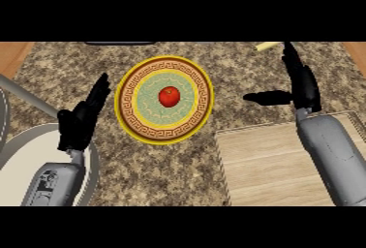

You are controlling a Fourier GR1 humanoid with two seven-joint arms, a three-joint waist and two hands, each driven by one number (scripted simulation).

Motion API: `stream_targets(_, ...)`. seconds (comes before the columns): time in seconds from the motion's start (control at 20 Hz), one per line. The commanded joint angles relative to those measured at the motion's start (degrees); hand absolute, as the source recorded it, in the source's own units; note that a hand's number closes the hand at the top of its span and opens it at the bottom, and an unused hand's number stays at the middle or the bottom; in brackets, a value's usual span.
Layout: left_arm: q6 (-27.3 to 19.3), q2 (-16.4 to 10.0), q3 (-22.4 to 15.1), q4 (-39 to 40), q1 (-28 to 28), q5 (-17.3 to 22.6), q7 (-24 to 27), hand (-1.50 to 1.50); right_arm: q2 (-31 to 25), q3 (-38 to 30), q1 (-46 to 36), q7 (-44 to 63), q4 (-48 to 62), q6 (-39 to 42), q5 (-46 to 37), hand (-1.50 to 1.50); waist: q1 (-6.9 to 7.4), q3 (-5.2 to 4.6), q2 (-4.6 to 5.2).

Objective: Pick the tomato from the tray and place it in the plate

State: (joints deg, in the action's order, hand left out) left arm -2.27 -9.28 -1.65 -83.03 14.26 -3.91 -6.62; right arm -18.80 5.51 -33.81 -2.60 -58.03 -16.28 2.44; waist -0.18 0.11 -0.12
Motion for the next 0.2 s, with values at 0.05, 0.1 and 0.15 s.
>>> stream_targets(0.05, 0.35, -2.91, 3.26, -2.06, 0.20, -0.22, -2.50, 0.00, -2.62, -3.48, 3.20, -1.84, -2.04, 4.24, 1.09, -1.50, 0.20, -0.10, 0.05)
stream_targets(0.1, 0.50, -2.63, 3.27, 1.52, -0.01, -0.86, 1.85, 0.00, -2.04, -4.11, 1.87, -4.56, 3.20, 5.53, 0.89, -1.50, 0.40, -0.10, 0.20)
stream_targets(0.15, -1.07, -0.05, 1.06, -0.35, -0.62, -2.33, 0.03, 0.00, -1.81, -4.58, 3.76, -4.27, 0.25, 5.00, 0.01, -1.50, 0.27, -0.11, 0.12)
